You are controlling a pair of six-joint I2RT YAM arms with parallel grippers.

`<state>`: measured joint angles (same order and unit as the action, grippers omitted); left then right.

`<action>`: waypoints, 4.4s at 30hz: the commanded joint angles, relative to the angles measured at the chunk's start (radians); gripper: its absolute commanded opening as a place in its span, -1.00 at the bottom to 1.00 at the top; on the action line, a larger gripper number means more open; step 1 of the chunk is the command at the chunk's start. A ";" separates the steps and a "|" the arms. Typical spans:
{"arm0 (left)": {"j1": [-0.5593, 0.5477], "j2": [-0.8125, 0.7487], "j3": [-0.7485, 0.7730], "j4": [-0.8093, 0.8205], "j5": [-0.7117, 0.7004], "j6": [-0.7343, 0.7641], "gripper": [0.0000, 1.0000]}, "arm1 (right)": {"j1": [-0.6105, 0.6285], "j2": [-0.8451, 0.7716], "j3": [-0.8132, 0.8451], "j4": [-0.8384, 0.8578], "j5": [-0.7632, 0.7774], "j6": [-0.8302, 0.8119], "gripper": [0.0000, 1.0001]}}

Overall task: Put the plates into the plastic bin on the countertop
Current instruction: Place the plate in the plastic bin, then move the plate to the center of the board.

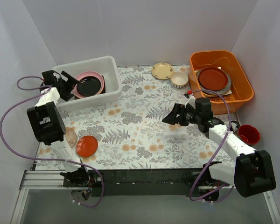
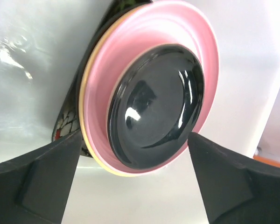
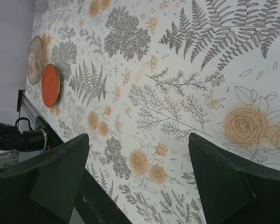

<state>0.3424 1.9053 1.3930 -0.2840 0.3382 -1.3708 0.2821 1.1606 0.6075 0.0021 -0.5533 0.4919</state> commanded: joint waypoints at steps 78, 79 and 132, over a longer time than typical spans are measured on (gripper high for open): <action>-0.741 0.232 0.623 0.006 -0.153 -0.083 0.96 | 0.026 0.284 0.593 -0.109 0.360 -0.087 0.96; -0.709 0.200 0.617 -0.010 -0.139 -0.086 0.96 | 0.040 0.328 0.625 -0.120 0.392 -0.128 0.96; -0.376 -0.295 0.205 -0.216 -0.105 0.053 0.96 | 0.266 1.378 1.466 0.047 1.164 -1.090 0.92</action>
<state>-0.0463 1.6596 1.6016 -0.4934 0.2348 -1.3403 0.5835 2.5011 2.0159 0.0029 0.6453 -0.6079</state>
